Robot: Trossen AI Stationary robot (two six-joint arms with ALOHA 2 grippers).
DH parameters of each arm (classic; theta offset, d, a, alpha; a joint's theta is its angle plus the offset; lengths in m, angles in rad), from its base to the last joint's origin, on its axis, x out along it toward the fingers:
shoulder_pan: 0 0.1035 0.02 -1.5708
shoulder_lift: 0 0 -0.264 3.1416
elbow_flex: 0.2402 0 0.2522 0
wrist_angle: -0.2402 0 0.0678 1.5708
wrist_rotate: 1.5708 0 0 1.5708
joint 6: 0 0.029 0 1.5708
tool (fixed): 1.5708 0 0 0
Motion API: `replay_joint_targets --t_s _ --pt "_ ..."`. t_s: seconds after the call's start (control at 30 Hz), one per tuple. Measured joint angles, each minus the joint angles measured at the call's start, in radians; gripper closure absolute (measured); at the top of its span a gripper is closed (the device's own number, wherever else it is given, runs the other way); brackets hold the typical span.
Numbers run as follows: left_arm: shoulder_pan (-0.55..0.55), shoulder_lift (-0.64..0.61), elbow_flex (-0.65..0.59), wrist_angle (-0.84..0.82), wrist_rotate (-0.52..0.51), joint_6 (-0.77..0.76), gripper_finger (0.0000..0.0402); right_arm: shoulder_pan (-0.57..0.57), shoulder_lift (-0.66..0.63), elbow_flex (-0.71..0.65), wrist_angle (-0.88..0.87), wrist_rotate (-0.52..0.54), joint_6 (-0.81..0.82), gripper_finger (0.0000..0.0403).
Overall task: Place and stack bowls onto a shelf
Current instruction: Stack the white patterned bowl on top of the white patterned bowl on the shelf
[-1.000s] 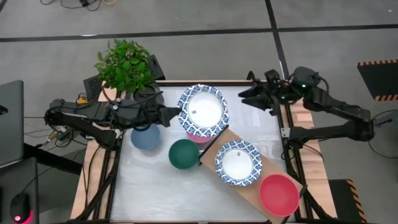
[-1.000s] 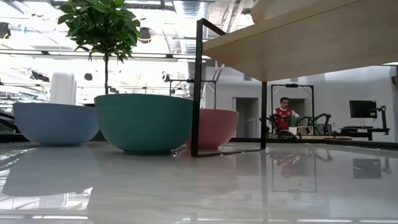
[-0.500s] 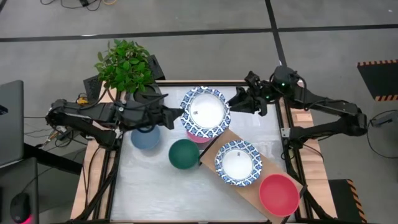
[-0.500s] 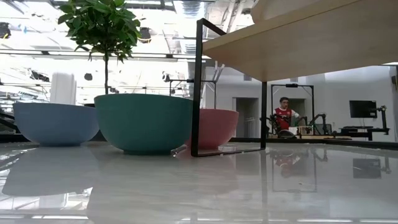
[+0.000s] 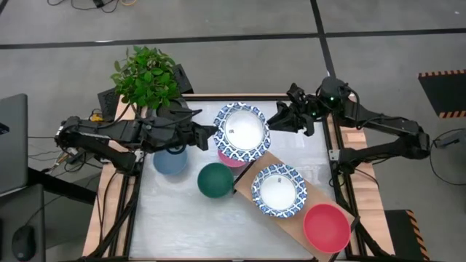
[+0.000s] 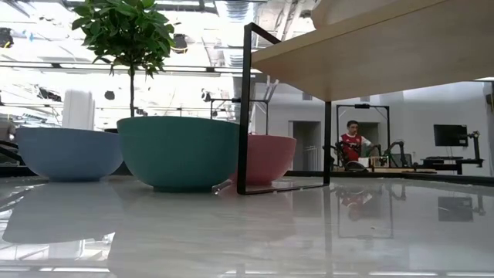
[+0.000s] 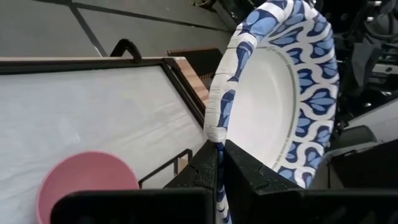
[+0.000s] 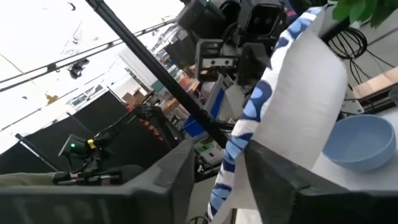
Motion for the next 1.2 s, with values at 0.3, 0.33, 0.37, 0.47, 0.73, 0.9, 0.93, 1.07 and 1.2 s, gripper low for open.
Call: replay_joint_targets --t_s 0.3,0.33,0.37,0.47,0.73,0.9,0.93,1.07,1.2 --pt "0.001 0.005 0.0 -0.001 -0.001 0.0 0.0401 -0.003 0.0 0.0 -0.047 0.0 -0.017 0.0335" --pt "0.001 0.005 0.0 -0.001 -0.002 0.0 0.0401 -0.003 0.0 0.0 -0.051 0.0 -0.018 0.0345" --pt "0.001 0.005 0.0 -0.001 -0.002 0.0 0.0401 -0.003 0.0 0.0 -0.055 0.0 -0.019 0.0355" --pt "0.001 0.005 0.0 -0.002 -0.002 0.0 0.0401 -0.003 0.0 0.0 -0.07 0.0 -0.021 0.0384" --pt "0.0 0.004 0.0 -0.002 -0.042 0.058 0.0363 -0.003 -0.003 0.0 -0.119 0.042 0.024 0.0386" --pt "-0.008 0.003 0.0 0.001 -0.039 0.097 0.0301 -0.01 -0.046 0.0 -0.172 0.06 0.052 0.0386" --pt "-0.008 0.003 0.0 0.001 -0.035 0.097 0.0289 -0.01 -0.058 0.0 -0.187 0.061 0.064 0.0386" --pt "-0.007 0.003 0.0 0.0 -0.022 0.097 0.0242 -0.009 -0.135 0.0 -0.279 0.064 0.101 0.0386" --pt "-0.01 0.002 0.0 0.001 0.008 0.107 0.0204 -0.007 -0.235 0.001 -0.429 0.078 0.167 0.0386"
